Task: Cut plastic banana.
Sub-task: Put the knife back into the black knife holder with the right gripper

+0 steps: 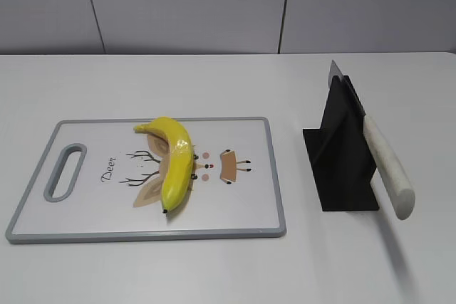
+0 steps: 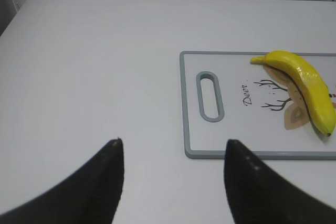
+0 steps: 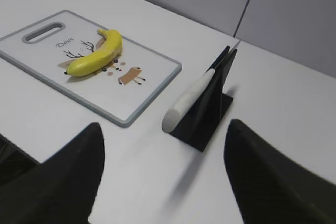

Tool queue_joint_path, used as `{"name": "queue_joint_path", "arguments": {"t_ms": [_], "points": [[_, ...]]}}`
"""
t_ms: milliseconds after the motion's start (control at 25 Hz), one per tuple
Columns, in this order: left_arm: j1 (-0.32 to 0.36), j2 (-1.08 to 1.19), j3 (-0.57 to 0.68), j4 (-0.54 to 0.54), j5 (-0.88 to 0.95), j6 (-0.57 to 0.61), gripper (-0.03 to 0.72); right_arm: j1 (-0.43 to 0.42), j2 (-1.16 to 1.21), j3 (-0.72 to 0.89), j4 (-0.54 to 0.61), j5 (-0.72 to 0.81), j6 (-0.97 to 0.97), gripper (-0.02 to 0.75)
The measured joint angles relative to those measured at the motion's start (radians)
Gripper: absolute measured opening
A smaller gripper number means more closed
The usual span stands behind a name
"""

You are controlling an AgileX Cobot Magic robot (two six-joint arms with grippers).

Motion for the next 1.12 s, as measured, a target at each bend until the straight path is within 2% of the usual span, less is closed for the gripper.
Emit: {"name": "queue_joint_path", "arguments": {"t_ms": [240,720,1120], "points": [[0.000,0.000,0.000,0.001,-0.001,0.000,0.583,0.000,-0.006,0.015,-0.081,0.065,0.093,0.541],[0.000,0.000,0.000,0.001,-0.001,0.000,0.583,0.000,-0.007,0.143,-0.155,-0.012,0.110,0.541],[0.000,0.000,0.000,0.001,-0.001,0.000,0.582,0.000,-0.007,0.143,-0.154,-0.025,0.156,0.541]]}}
